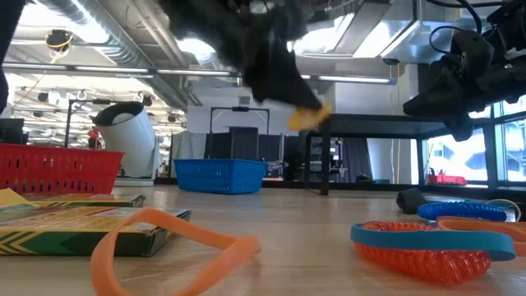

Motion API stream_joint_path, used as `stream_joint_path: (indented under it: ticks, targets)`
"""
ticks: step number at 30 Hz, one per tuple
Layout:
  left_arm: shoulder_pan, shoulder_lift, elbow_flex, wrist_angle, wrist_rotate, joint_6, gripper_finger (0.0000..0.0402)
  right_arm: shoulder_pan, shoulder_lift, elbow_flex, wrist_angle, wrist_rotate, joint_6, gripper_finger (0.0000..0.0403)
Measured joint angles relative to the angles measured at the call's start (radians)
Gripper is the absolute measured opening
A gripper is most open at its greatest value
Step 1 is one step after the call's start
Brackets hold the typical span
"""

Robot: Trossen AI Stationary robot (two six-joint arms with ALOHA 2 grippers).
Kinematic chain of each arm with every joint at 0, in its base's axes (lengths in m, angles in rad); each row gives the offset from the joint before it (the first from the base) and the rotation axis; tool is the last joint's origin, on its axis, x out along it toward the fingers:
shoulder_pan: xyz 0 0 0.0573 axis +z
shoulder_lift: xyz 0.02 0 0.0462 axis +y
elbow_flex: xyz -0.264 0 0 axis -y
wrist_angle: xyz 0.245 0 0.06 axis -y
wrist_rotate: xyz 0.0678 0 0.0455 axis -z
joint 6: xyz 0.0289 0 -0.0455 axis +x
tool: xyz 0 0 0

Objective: Pick & Place Office Desk Supplies
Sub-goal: Put the yellow spring keychain into the red bin

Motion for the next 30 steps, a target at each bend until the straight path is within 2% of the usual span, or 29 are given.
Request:
stream_joint_path:
  ticks: [9,11,15,18,21,26,30]
  targets:
    - [-0.023,-0.257,0.002,0.021,-0.26,-0.02,0.002,0.0,0.0,0.0,-0.003,0.0,0.0,0.005]
    - [-0.032,-0.294,0.004,0.025,-0.309,-0.081,0.002,0.0,0.0,0.0,-0.003,0.0,0.0,0.005]
    - [-0.038,-0.354,0.004,-0.066,-0.362,-0.314,0.0025,0.0,0.0,0.0,-0.003,0.0,0.0,0.005]
    - [-0.038,-0.387,0.004,-0.24,-0.363,-0.479,0.0027,0.0,0.0,0.0,-0.003,0.0,0.0,0.005]
    - [-0.038,-0.405,0.004,-0.495,-0.345,-0.629,0.0028,0.0,0.0,0.0,-0.003,0.0,0.0,0.005]
    - [-0.039,-0.412,0.002,-0.967,-0.204,-0.903,0.0028,0.0,0.0,0.0,-0.003,0.0,0.0,0.005]
    - [-0.039,-0.412,-0.058,-1.161,-0.119,-1.054,0.0028,0.0,0.0,0.0,-0.003,0.004,-0.002,0.005]
